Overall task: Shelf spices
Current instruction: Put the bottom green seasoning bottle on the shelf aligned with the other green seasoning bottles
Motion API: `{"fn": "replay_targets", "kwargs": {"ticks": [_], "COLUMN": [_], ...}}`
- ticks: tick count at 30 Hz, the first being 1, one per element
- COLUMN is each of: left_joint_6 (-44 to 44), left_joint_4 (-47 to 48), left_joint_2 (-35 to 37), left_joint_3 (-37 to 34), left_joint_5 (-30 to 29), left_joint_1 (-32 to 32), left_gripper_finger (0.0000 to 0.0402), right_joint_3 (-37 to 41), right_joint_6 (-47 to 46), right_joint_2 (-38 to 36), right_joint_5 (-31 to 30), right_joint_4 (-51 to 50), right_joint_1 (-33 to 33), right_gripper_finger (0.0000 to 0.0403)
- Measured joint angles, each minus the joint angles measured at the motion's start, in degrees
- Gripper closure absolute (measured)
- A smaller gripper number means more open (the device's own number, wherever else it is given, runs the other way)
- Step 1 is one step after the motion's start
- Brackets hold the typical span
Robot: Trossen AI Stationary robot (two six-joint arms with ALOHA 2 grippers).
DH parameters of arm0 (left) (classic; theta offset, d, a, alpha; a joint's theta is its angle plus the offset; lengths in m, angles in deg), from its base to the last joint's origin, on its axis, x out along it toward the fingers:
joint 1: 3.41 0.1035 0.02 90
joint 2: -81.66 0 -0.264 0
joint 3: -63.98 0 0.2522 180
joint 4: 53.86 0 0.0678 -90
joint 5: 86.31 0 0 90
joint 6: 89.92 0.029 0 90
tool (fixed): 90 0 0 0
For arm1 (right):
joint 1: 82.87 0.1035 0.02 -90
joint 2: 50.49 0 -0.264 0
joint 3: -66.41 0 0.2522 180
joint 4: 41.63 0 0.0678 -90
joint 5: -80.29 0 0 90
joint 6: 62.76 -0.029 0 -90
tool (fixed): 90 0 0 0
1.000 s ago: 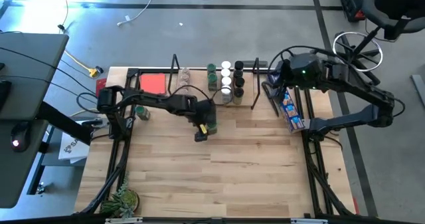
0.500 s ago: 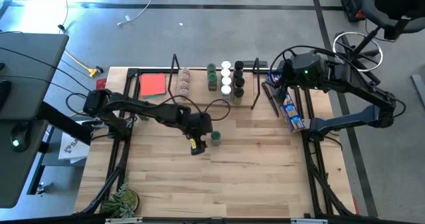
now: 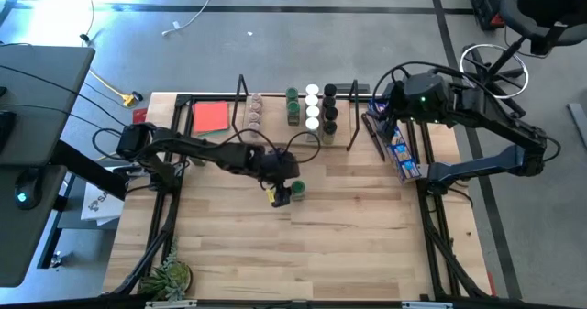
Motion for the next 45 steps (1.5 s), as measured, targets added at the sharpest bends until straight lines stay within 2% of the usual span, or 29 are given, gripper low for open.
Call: {"fn": "replay_targets", "kwargs": {"ticks": [3,5,13,33,41,45], "left_joint_6": [3.0,3.6,4.1,4.5,3.7,-2.3], "left_joint_4": [-1.4,-2.6,-6.7,-6.3,3.0,8.5], "left_joint_2": [0.0,-0.2,-2.9,-2.6,-2.3,-2.1], "left_joint_3": [0.0,0.0,0.0,0.1,9.5,14.4], "left_joint_5": [-3.8,-4.4,1.4,1.1,0.9,1.2], "left_joint_1": [-0.5,-0.5,-0.3,0.9,1.3,0.7], "left_gripper_finger": [0.0108,0.0108,0.0108,0.0108,0.0108,0.0108], "right_joint_3": [0.0,0.0,0.0,0.0,0.0,0.0], "right_joint_6": [-0.8,-0.9,-0.9,-0.5,0.1,0.9], "right_joint_2": [0.0,0.0,0.0,0.0,0.0,0.0], "right_joint_5": [0.0,0.0,0.0,0.0,0.0,0.0], "right_joint_4": [0.0,0.0,0.0,-0.4,-0.5,-0.7], "right_joint_1": [0.0,0.0,0.0,0.0,0.0,0.0], "right_gripper_finger": [0.0206,0.0206,0.0206,0.0206,0.0206,0.0206]}}
